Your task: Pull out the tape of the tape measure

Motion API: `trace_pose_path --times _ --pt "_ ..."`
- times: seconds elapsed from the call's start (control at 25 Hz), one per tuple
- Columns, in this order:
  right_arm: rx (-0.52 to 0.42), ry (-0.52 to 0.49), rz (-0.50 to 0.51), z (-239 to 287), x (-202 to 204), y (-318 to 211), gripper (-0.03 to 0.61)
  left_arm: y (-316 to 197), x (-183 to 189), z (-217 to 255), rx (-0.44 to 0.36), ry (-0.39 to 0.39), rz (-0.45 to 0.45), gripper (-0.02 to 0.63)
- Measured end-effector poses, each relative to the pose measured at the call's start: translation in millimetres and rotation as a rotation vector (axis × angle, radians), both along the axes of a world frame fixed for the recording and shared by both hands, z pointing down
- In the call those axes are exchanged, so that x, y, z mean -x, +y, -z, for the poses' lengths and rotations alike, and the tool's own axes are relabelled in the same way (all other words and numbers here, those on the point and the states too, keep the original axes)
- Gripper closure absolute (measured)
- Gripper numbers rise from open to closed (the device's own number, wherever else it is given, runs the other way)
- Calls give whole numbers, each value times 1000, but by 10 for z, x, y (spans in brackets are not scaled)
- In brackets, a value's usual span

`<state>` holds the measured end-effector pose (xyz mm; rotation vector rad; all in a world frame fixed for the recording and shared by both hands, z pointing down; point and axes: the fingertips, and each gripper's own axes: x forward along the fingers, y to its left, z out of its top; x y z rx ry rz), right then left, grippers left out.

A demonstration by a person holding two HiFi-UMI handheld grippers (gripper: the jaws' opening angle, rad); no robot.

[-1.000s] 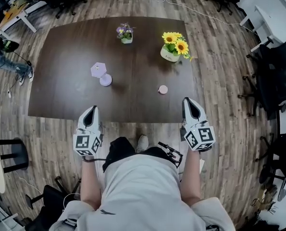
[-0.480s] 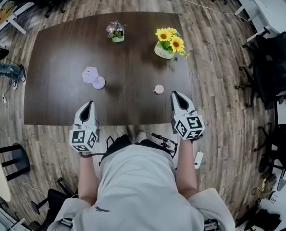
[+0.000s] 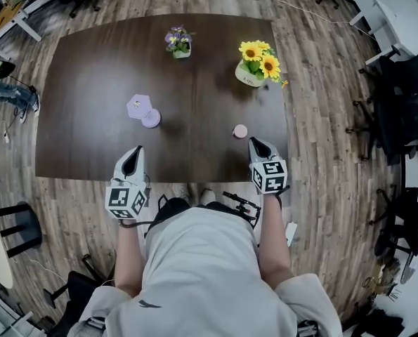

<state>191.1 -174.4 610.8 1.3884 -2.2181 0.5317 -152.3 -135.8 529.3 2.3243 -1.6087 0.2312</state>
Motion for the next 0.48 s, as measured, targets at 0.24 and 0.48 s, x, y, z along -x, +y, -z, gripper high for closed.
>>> trace_pose_path --times 0.24,0.48 --pt "104 124 90 -521 49 -107 434 76 34 -83 25 2 10 609" --pt "193 223 253 -859 166 -239 367 133 87 -100 39 -13 12 608"
